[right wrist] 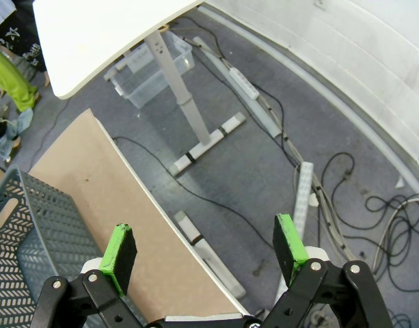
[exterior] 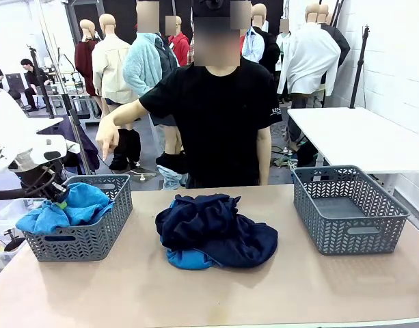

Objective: Sort the tops and bottoms.
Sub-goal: Sort the clothes according to human instructions.

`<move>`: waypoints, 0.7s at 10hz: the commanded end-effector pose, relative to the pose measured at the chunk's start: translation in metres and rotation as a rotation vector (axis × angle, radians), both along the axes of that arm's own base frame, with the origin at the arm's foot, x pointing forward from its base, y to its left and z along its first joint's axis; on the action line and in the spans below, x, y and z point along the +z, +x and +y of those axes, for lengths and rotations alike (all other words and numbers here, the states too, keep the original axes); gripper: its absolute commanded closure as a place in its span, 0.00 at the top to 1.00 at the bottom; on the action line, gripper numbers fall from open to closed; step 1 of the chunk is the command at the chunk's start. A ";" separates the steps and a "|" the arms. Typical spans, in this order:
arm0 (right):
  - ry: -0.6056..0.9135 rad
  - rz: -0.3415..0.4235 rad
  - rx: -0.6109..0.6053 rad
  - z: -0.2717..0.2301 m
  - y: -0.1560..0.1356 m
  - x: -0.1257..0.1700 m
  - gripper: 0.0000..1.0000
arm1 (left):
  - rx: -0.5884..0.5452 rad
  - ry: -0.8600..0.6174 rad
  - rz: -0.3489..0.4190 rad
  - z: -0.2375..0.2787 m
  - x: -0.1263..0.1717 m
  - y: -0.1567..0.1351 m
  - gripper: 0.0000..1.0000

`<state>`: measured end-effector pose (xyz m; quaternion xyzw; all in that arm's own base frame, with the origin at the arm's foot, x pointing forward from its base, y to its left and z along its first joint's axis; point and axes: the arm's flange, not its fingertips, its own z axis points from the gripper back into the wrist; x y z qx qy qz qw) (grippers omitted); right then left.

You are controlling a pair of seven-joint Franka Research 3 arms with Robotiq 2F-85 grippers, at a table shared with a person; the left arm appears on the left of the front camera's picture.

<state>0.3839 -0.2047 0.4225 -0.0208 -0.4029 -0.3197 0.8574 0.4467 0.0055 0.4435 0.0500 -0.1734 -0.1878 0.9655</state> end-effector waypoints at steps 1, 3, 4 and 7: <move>-0.009 0.009 0.008 0.001 0.000 0.000 1.00 | -0.002 -0.017 -0.029 0.002 0.003 -0.001 0.27; -0.009 0.009 0.008 0.001 0.000 0.000 1.00 | 0.000 -0.019 -0.039 0.004 0.010 -0.002 0.66; -0.009 0.009 0.008 0.001 0.000 0.000 1.00 | -0.002 -0.029 -0.036 0.005 0.011 -0.001 0.86; -0.009 0.009 0.008 0.001 0.000 0.000 1.00 | -0.013 -0.021 -0.061 0.004 0.025 -0.007 1.00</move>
